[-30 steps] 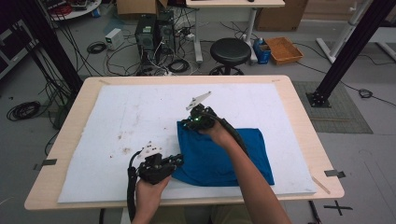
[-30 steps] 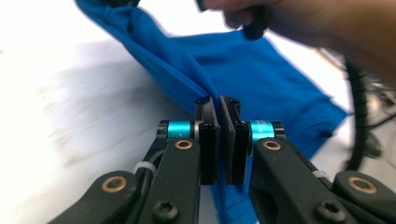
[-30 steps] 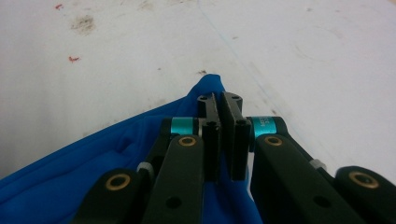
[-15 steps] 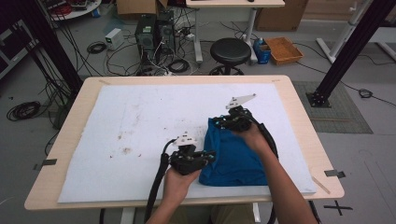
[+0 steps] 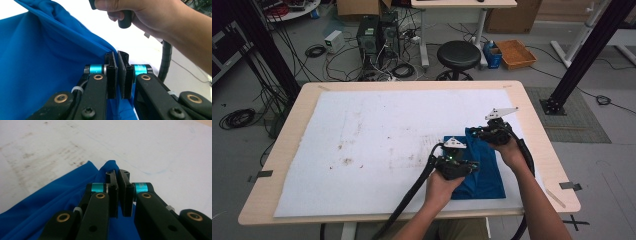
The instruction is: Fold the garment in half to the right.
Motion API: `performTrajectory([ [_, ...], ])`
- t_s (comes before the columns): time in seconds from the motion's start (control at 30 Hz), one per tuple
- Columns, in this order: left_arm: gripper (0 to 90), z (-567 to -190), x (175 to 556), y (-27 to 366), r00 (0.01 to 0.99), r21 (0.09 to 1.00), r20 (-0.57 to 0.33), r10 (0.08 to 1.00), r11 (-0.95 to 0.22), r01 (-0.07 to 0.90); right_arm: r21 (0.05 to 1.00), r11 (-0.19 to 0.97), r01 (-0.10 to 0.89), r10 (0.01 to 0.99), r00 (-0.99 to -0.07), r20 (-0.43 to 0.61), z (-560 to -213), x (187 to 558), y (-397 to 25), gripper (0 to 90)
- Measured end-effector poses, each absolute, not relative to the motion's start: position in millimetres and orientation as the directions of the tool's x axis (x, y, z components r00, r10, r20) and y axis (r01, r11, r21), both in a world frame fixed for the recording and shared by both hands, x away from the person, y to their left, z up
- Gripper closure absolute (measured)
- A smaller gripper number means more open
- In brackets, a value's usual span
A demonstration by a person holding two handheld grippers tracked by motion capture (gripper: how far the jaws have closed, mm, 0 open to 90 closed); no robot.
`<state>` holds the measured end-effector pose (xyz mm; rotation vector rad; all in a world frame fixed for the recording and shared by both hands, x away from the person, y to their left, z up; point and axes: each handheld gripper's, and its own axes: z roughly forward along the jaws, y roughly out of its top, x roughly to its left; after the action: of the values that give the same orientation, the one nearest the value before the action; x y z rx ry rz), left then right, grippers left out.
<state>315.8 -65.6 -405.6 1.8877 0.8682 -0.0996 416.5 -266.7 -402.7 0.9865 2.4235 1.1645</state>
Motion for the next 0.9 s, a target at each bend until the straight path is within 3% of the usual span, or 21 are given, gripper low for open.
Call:
performTrajectory([
  [0.1, 84.5, -412, 323, -82, 0.729, 0.758, -0.423, 0.539, -0.232, 0.610, 0.764, 0.431, 0.480, 0.711, -0.702, 0.040, -404, 417, -273, 85.0],
  [0.13, 77.8, -412, 323, -82, 0.729, 0.758, -0.423, 0.539, -0.232, 0.610, 0.764, 0.431, 0.480, 0.711, -0.702, 0.040, -404, 417, -273, 85.0],
  [0.17, 67.0, -413, 323, -83, 0.725, 0.761, -0.419, 0.547, -0.224, 0.609, 0.768, 0.398, 0.501, 0.759, -0.650, 0.031, -404, 415, -276, 63.5],
  [0.23, 53.4, -412, 323, -81, 0.728, 0.775, -0.395, 0.561, -0.222, 0.592, 0.780, 0.355, 0.516, 0.792, -0.610, 0.043, -406, 410, -283, 57.7],
  [0.27, 53.4, -410, 322, -79, 0.724, 0.786, -0.366, 0.584, -0.223, 0.577, 0.780, 0.355, 0.516, 0.792, -0.610, 0.043, -406, 410, -283, 57.7],
  [0.33, 36.2, -408, 322, -68, 0.712, 0.800, -0.337, 0.616, -0.211, 0.561, 0.793, 0.322, 0.517, 0.828, -0.561, 0.029, -406, 399, -295, 54.0],
  [0.4, 34.3, -407, 320, -51, 0.715, 0.827, -0.295, 0.633, -0.205, 0.523, 0.809, 0.290, 0.512, 0.836, -0.547, 0.046, -405, 388, -304, 54.0],
  [0.43, 27.6, -408, 319, -41, 0.712, 0.840, -0.284, 0.642, -0.191, 0.508, 0.818, 0.289, 0.497, 0.843, -0.537, 0.028, -401, 373, -311, 54.3],
  [0.63, 27.5, -425, 319, 16, 0.663, 0.872, -0.254, 0.704, -0.131, 0.472, 0.836, 0.300, 0.459, 0.814, -0.581, 0.027, -394, 333, -311, 58.6],
  [0.83, 27.4, -427, 324, 60, 0.628, 0.887, -0.232, 0.743, -0.104, 0.450, 0.738, 0.532, 0.414, 0.587, -0.809, 0.031, -417, 301, -253, 64.1],
  [0.9, 27.4, -428, 324, 64, 0.619, 0.885, -0.237, 0.749, -0.096, 0.455, 0.721, 0.555, 0.415, 0.583, -0.812, 0.019, -421, 300, -247, 64.1],
])
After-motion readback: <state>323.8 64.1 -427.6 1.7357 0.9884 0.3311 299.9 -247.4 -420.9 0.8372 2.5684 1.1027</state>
